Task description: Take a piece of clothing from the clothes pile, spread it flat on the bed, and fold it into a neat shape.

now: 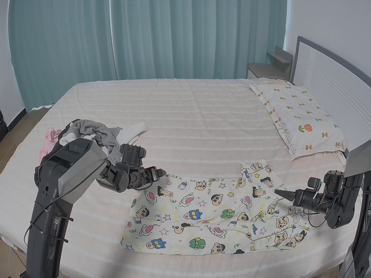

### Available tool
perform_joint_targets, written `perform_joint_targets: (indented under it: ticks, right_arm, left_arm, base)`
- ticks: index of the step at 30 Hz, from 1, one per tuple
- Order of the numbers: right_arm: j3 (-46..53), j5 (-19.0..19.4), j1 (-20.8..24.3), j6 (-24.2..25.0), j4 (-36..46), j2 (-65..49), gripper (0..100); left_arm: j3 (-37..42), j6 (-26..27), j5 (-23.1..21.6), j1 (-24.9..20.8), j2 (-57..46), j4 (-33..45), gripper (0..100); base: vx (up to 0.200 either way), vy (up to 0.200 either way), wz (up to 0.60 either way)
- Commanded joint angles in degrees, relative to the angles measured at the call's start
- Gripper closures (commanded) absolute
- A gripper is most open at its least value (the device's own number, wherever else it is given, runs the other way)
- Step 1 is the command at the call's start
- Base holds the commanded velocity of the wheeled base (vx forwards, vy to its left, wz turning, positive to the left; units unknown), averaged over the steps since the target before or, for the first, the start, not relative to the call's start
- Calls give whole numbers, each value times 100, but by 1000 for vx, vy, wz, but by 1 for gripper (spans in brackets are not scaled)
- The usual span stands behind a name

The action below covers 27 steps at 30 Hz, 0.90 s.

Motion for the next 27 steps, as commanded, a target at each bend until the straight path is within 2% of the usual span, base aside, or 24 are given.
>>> perform_joint_targets:
  ticks: [1,11,12,20,22,24,27]
  right_arm:
    - [-3,3,-1,-5,-102,-8,0]
    - [-12,3,8,-5,-102,9,0]
    - [-20,3,8,-5,-102,9,0]
    - [-108,-5,-1,39,-102,18,0]
    - [-513,-67,-1,215,-58,97,0]
    - [-899,-550,78,320,258,150,0]
    - [-1339,-920,157,320,865,106,0]
  left_arm:
    - [-226,91,209,-3,235,10,0]
    - [-234,126,236,-12,209,212,0]
    - [-234,126,236,-12,209,212,100]
    - [-217,91,280,-12,217,177,100]
    - [-190,38,526,-12,209,98,100]
    - [-155,-138,614,-12,191,19,100]
    - [-120,-199,631,6,129,10,100]
  base:
    - [0,0,0]
    - [0,0,0]
    - [0,0,0]
    - [0,0,0]
    - [0,0,0]
    - [0,0,0]
    - [0,0,0]
